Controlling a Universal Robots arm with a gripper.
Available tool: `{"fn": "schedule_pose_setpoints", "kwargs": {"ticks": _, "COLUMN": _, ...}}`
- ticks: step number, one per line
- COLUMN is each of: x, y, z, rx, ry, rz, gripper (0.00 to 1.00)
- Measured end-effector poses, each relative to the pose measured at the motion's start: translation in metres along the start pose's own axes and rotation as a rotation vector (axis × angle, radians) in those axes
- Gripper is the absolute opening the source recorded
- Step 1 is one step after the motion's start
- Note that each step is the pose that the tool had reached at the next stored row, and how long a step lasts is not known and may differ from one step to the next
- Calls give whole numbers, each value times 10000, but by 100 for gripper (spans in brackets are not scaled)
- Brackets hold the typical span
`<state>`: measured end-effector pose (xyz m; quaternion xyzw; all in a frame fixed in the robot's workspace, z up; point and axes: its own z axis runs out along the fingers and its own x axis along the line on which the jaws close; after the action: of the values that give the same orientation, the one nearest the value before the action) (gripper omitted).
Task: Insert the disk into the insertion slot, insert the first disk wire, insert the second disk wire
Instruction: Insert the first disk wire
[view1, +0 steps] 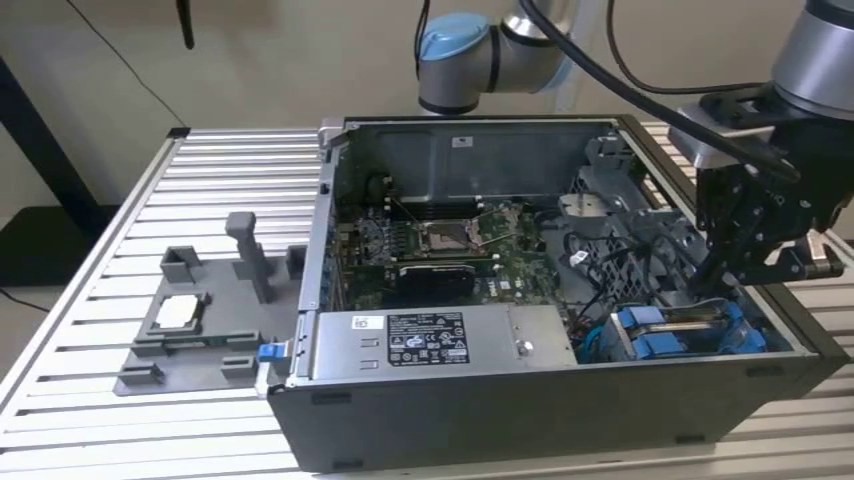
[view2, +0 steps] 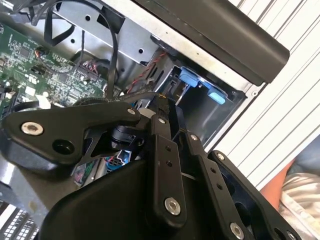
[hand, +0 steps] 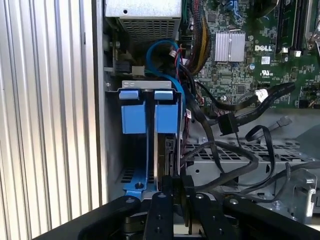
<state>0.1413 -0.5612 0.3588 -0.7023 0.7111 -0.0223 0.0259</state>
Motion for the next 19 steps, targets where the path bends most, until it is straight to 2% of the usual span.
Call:
{"fn": "schedule_pose_setpoints", "kwargs": {"ticks": 5, "x": 0, "y": -32, "z": 57, "rx": -48, "ry": 21, "rz": 126, "gripper": 19}}
{"fn": "schedule_pose_setpoints", "kwargs": {"ticks": 10, "x": 0, "y": -36, "z": 102, "rx": -83, "ry": 68, "rz": 385, "gripper": 19}}
{"fn": "schedule_pose_setpoints", "kwargs": {"ticks": 14, "x": 1, "y": -35, "z": 160, "rx": -88, "ry": 92, "rz": 450, "gripper": 19}}
{"fn": "schedule_pose_setpoints", "kwargs": {"ticks": 16, "x": 0, "y": -34, "z": 187, "rx": -87, "ry": 121, "rz": 448, "gripper": 19}}
{"fn": "schedule_pose_setpoints", "kwargs": {"ticks": 19, "x": 1, "y": -34, "z": 199, "rx": -88, "ry": 122, "rz": 449, "gripper": 19}}
